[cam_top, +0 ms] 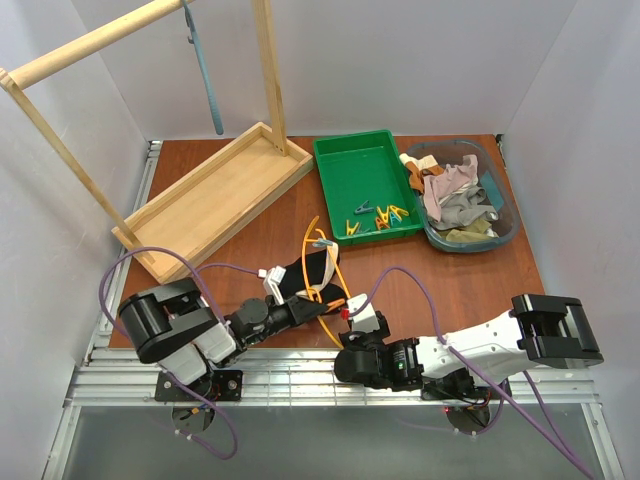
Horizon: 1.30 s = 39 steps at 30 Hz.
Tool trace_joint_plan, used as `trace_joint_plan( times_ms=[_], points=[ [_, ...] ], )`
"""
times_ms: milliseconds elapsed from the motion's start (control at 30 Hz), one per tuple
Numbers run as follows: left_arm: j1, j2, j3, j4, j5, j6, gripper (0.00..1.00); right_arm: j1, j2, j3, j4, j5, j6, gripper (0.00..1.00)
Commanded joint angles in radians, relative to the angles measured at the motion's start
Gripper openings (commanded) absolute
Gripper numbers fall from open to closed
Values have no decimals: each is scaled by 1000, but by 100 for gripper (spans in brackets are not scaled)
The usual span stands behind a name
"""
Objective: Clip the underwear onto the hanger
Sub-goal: Clamp the underwear onto the hanger.
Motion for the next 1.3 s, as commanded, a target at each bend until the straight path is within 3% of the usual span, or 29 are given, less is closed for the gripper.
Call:
trace_joint_plan(
  times_ms=[0, 233, 567, 1267],
  points=[
    [-15, -106, -193, 215, -17, 40, 0, 7, -9, 34, 26, 63, 46, 1],
    [-38, -273, -195, 60, -78, 66, 0, 7, 3, 32, 26, 53, 63, 1],
    [-46, -160, -198, 187, -66, 46, 0, 20, -23, 22, 28, 75, 60, 1],
    [-47, -175, -202, 162, -75, 39, 0, 63, -9, 63, 20, 112, 37, 1]
  ],
)
